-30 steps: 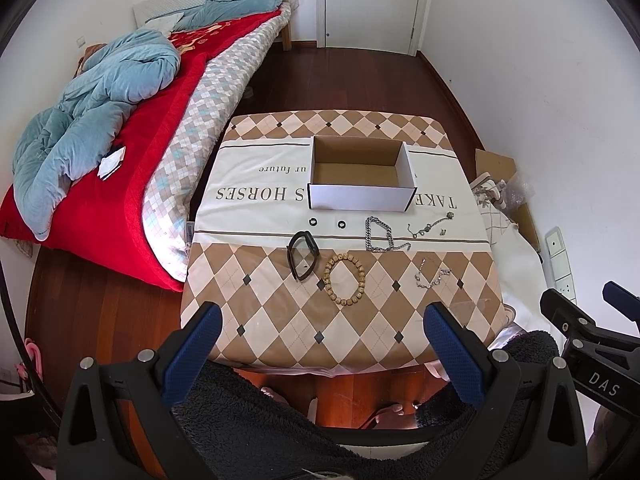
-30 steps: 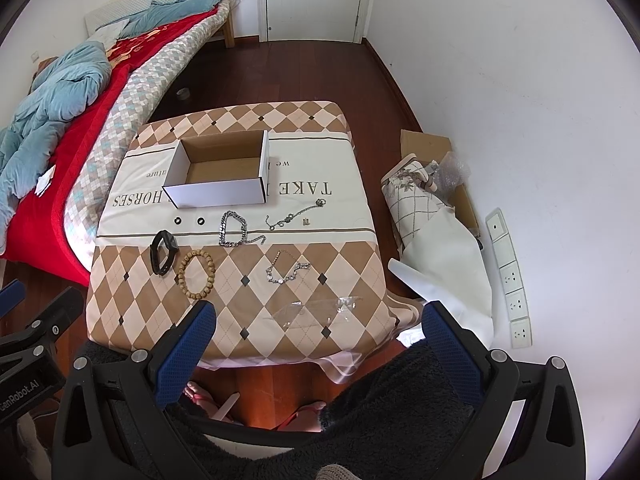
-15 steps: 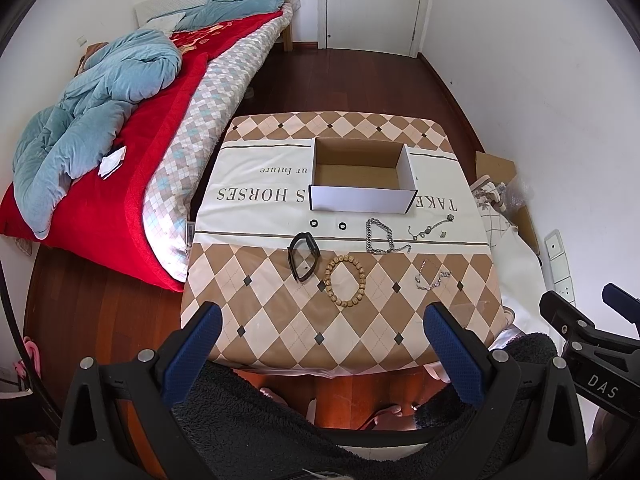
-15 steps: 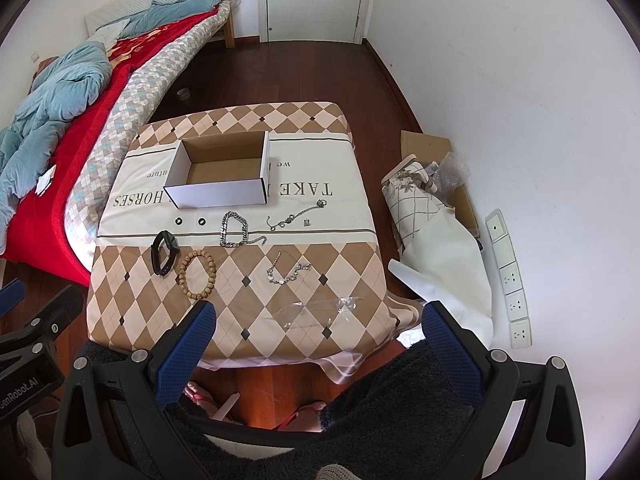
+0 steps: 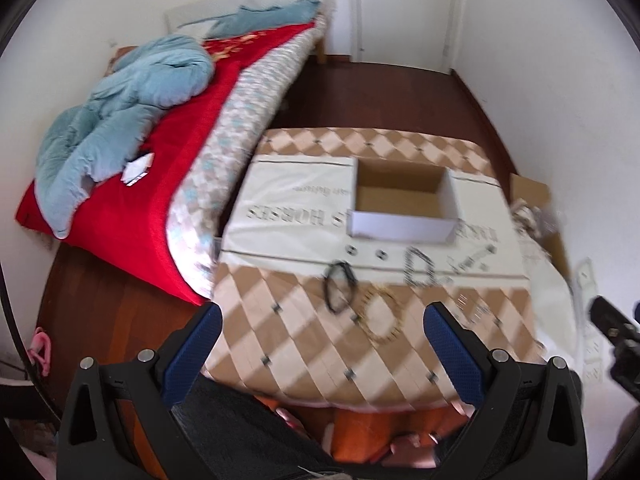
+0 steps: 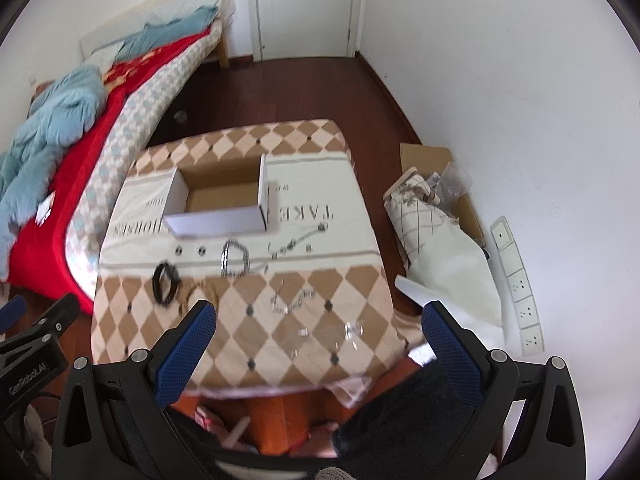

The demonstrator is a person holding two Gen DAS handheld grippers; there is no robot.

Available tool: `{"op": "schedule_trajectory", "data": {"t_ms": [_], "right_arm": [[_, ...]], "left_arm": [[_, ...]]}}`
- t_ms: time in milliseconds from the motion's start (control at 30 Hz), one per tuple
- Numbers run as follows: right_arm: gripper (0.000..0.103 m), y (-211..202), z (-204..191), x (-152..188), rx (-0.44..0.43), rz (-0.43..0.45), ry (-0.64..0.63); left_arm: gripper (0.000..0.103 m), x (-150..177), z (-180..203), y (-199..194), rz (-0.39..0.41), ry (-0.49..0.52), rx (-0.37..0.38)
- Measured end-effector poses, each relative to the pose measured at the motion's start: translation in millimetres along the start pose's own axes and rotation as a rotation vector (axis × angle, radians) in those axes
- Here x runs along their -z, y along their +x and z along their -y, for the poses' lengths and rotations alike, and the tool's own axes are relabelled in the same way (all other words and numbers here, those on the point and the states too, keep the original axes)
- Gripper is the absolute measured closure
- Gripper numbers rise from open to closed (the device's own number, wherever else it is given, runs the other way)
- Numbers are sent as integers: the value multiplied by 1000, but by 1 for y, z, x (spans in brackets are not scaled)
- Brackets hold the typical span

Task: Organize jewelry
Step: 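Lower the left tool onto the black watch band and close while the right tool reaches the bead bracelet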

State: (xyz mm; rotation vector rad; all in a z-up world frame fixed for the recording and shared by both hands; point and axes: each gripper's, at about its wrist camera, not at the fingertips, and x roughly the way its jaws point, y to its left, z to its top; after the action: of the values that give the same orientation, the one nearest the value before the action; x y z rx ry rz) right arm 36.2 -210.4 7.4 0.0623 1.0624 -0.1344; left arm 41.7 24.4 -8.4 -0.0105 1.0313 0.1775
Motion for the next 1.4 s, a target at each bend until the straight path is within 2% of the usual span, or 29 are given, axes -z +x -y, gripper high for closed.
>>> {"op": "schedule_trajectory", "data": {"t_ms": [167,233,333,433,567,700,767,900,1000,1100,1167,1400], "right_arm": [[0,49,-6,-12,-29,-23,16],[4,69,-12,-16,-22,-35,7],[20,101,-19,-19,-11,-84,-5],[23,136,-24,-17,-19,-137,-4],[25,183,-38,-13,-63,-220,-10],[31,222,-55,-8,-99,-292,-28],[33,238,-62,-5,-115,-326,-35],[36,256,-74,1,-150,-376,-38],[36,262,-82,5,-176,-401,-39],[36,265,-95,10,-197,-414,-49],[36,266,-104,14,-214,-421,-61],[39,272,-136,31,-224,-439,-108]], "left_arm": [[1,-13,-14,51,-9,-9,-104],[1,-15,-19,71,-23,-12,-114],[1,-16,-21,108,-79,3,-134],[2,-14,-19,148,-153,18,-117],[24,-12,-10,186,-229,50,-87],[36,-10,1,218,-281,91,-80],[46,-11,3,228,-312,99,-76],[53,-9,7,244,-353,115,-54],[64,-6,10,255,-385,138,-44],[80,-1,8,264,-411,137,-27],[97,0,5,263,-400,133,-17],[99,5,-16,254,-366,134,-66]]}}
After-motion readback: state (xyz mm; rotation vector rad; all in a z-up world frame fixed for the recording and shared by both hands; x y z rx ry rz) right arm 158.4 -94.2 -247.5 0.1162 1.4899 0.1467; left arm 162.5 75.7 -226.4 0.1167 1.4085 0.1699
